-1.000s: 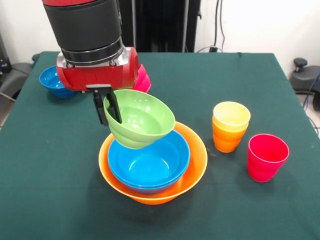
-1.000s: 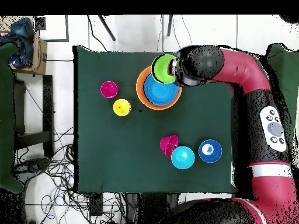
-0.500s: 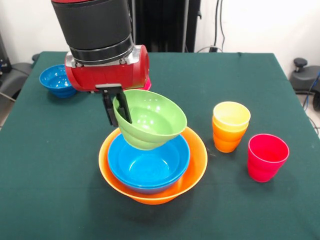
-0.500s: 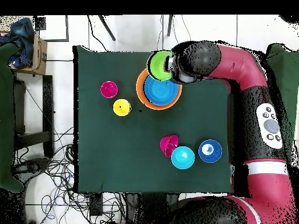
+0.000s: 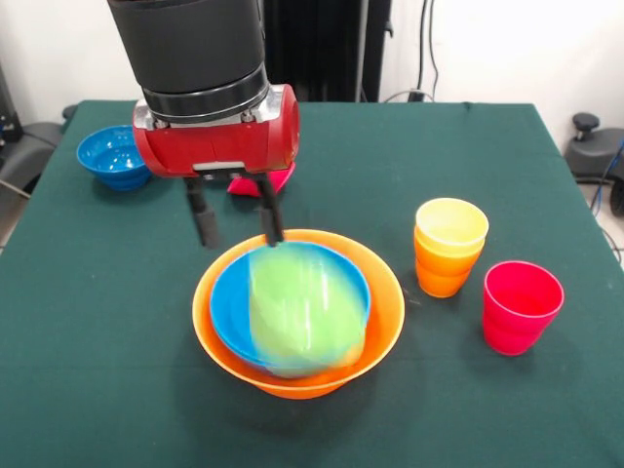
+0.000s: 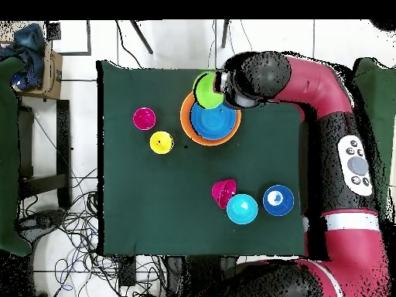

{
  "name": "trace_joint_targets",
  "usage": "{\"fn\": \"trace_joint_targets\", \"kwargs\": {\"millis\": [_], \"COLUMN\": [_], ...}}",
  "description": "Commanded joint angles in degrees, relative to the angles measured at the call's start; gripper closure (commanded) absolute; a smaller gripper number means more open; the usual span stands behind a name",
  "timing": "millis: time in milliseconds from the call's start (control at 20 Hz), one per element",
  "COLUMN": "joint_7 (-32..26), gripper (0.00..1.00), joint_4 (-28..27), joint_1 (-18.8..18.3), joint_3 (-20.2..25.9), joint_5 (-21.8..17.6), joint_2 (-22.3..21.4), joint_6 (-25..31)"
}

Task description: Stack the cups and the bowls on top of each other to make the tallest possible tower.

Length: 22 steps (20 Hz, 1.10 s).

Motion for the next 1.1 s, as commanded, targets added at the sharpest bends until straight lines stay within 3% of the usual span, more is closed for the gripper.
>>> {"fn": "trace_joint_targets", "kwargs": {"millis": [50,900,1000,1100], "joint_7": [-6.5,-5.8,-6.9,-9.2], "gripper": [0.0,0.0,0.0,0.0], "joint_4": [1.3,1.2,4.0,10.4], "joint_1": [0.8,1.2,0.2,-1.9], "joint_3": [0.8,0.3,0.7,1.3], "joint_5": [-0.1,-0.4,0.3,1.1], "joint_2": [0.7,0.5,-1.4,-5.4], "joint_6": [5.4,5.6,6.3,5.9]}}
